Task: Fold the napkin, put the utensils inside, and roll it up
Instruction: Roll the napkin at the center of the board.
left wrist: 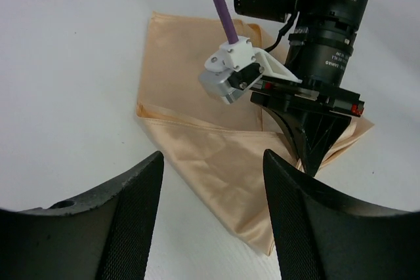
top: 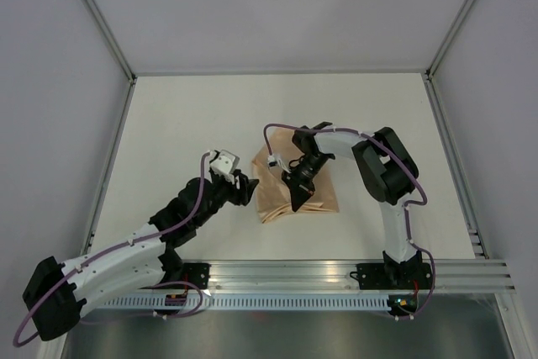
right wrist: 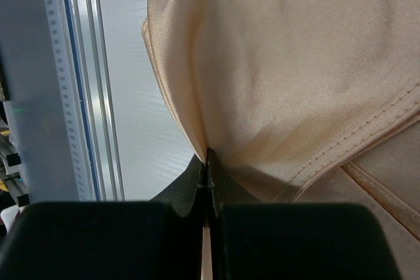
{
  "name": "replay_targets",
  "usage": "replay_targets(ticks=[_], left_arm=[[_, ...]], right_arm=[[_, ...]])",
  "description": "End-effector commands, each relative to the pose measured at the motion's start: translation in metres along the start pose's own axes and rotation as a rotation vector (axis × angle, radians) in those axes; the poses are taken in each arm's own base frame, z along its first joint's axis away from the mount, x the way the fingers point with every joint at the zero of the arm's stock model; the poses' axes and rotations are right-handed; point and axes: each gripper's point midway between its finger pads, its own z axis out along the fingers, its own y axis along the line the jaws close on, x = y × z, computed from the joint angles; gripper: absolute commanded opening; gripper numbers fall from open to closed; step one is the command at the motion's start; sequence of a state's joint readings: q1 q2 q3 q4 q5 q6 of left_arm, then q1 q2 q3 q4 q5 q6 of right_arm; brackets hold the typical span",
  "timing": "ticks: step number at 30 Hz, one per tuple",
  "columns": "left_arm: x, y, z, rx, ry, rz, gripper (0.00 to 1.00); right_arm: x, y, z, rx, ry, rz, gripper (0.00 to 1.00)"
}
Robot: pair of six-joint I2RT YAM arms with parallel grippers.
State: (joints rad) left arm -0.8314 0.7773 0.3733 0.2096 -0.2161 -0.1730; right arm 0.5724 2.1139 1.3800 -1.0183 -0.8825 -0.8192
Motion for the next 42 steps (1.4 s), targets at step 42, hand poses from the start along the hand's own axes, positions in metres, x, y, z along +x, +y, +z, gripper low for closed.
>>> replay_targets(ticks=[42], left_arm=[[0.127, -0.123, 0.071, 0.271, 0.45, 0.597, 0.73]], right_arm=[[0.024, -0.03, 0.003, -0.026, 0.079, 0.076, 0.0]])
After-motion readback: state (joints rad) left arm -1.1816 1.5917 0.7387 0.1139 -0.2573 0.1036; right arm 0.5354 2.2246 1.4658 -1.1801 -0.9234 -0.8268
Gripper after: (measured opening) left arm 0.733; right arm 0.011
